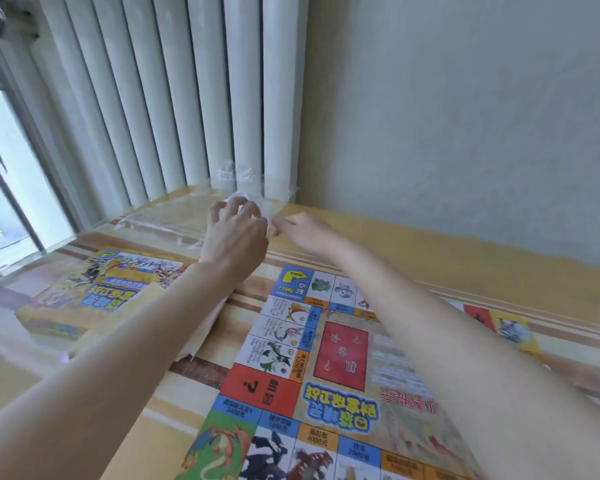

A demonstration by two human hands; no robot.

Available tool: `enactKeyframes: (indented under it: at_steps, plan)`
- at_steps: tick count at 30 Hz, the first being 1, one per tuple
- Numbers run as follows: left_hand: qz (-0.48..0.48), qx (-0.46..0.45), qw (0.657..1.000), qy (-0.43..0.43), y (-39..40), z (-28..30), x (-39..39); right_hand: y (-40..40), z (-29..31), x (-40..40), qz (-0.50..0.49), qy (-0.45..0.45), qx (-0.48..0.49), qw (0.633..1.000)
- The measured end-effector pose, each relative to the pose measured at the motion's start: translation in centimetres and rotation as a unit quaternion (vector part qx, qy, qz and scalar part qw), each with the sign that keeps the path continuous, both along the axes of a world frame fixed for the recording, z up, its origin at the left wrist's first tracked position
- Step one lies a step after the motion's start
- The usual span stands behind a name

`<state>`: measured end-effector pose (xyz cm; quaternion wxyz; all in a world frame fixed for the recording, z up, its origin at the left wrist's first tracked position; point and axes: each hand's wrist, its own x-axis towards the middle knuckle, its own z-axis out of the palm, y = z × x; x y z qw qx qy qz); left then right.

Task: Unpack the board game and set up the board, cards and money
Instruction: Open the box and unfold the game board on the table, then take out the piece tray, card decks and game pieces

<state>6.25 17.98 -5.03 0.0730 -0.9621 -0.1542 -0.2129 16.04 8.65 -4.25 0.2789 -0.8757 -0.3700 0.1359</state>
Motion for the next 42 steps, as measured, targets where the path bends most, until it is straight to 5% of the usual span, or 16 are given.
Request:
enactKeyframes:
  at_steps: [4, 12, 17, 27, 31, 36, 42]
  plan:
    - [-0.111, -0.002, 0.991, 0.069, -5.3, 0.3, -1.4, -6.7, 0.0, -1.1, -0.031, 0.003, -0.147, 0.989]
    - [-0.16, -0.183, 0.942, 0.229, -15.6, -2.3, -3.2, -22.6, 0.8, -7.3, -0.058, -0.074, -0.339, 0.936]
    - [-0.247, -0.15, 0.912, 0.291, -23.7, -2.8, -3.3, -31.0, 2.8, -7.7, -0.177, -0.088, -0.282, 0.939]
    - [-0.33, -0.303, 0.884, 0.132, -34.4, -2.4, -1.2, -42.8, 0.7, -8.4, -0.364, -0.056, -0.122, 0.922]
    - [-0.319, -0.367, 0.866, 0.112, -36.5, -2.3, -0.4, -43.8, -1.5, -7.8, -0.329, -0.06, -0.155, 0.93]
    - [-0.242, -0.574, 0.767, 0.155, -38.6, -2.0, 0.7, -44.2, -2.5, -6.5, -0.365, -0.059, -0.132, 0.92]
    - [-0.21, -0.662, 0.698, 0.176, -39.9, -1.5, 1.3, -44.9, -2.3, -5.3, -0.417, -0.044, -0.094, 0.903]
